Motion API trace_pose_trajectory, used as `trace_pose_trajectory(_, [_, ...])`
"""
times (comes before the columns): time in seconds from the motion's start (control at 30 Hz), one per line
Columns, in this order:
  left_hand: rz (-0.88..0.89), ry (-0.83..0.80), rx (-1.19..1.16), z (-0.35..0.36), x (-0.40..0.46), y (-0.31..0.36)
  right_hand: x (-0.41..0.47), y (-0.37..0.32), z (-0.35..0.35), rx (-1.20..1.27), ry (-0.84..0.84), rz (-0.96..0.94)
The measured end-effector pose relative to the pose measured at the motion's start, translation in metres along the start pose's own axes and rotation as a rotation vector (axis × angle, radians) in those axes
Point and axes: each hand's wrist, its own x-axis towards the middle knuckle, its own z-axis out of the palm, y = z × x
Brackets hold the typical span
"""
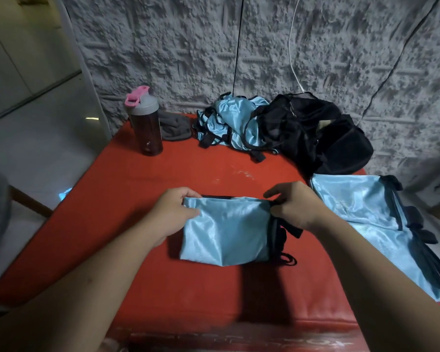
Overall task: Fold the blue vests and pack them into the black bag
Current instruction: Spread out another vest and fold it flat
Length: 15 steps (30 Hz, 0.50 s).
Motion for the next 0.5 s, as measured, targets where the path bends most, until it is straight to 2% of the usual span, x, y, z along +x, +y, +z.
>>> trace_pose_trajectory(0.3, [-0.066, 0.114, 0.010, 0.005, 0.035, -0.013, 0.046, 0.016, 0.019, -0.053, 0.069, 0.039])
trace_pose_trajectory(0.4, [-0.148, 0.036, -0.095, 0.001, 0.033, -0.010, 0.051, 0.016, 0.024, -0.059, 0.077, 0.065])
trace_pose_trajectory(0.5, [-0.139, -0.048, -0.058, -0.001, 0.027, -0.008, 0.055, 0.013, 0.028, -0.060, 0.082, 0.085])
